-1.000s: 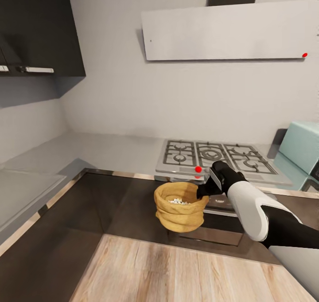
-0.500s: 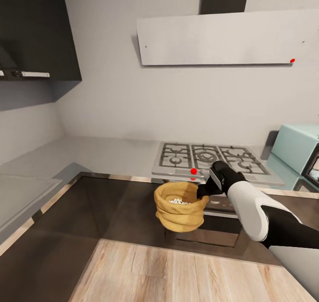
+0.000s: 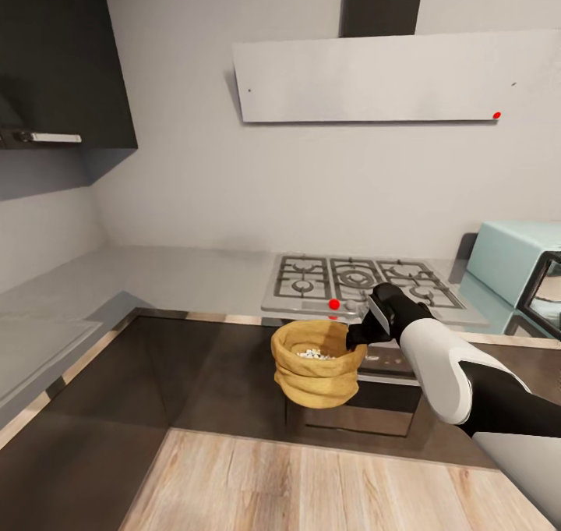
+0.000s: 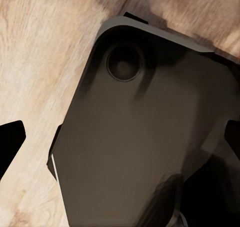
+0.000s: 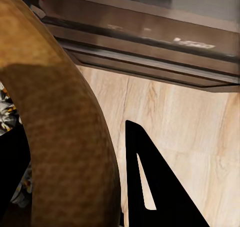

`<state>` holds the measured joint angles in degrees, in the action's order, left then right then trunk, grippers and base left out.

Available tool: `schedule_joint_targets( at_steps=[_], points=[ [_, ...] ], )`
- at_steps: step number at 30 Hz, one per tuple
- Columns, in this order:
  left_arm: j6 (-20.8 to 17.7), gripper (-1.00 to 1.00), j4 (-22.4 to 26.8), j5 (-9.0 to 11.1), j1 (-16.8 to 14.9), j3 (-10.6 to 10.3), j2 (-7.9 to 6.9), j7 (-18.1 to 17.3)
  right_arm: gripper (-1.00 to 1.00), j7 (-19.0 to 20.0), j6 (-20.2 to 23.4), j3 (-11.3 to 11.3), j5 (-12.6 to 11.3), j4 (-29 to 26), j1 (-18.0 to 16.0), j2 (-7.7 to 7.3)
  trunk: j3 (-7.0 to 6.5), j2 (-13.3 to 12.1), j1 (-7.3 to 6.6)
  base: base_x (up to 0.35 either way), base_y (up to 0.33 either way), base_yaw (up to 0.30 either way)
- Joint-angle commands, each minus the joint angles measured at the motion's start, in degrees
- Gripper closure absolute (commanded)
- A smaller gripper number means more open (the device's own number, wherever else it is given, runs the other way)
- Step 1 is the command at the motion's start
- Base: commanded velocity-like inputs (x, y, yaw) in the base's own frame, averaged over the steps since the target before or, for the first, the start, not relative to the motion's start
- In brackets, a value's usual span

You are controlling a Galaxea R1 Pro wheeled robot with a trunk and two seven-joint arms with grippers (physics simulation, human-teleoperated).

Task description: In the kitchen, take the popcorn bag from the countertop, put it into the microwave, and heat it until the popcorn is cooked so the cooked popcorn ends up inside the bag.

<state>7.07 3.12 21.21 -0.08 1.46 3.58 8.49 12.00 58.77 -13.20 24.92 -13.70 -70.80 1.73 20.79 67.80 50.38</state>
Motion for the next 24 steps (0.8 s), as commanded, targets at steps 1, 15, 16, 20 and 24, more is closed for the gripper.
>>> schedule_joint_targets(
  at_steps=[1,15,16,20,24],
  points=[
    [0.1,-1.0,0.0,0.2,0.0,0.1,0.02,0.1,1.0,0.3,0.2,-0.3,0.6,-0.1,0.0,0.03,0.05,0.0,0.0,0.0,0.0,-0.014],
    [0.2,-1.0,0.0,0.1,0.0,0.1,0.11,0.2,1.0,0.3,-1.3,-0.3,0.5,-0.1,0.0,0.03,0.03,0.0,0.0,-0.046,0.0,-0.001],
    [0.2,-1.0,0.0,0.1,0.0,0.1,0.11,0.2,1.0,0.3,-1.4,-0.3,0.4,-0.1,0.0,0.03,0.03,0.0,0.0,-0.319,0.0,0.0],
    [0.1,-1.0,0.0,0.2,0.0,0.1,0.15,0.2,1.0,0.2,-1.4,-0.3,0.4,-0.1,0.0,0.03,0.03,0.0,0.0,-0.339,0.0,0.0],
    [0.1,-1.0,0.0,0.3,0.0,0.1,0.19,0.2,1.0,0.2,-1.3,-0.3,0.5,-0.1,0.0,-0.19,0.03,0.0,0.0,-0.345,0.0,0.0]
  ],
)
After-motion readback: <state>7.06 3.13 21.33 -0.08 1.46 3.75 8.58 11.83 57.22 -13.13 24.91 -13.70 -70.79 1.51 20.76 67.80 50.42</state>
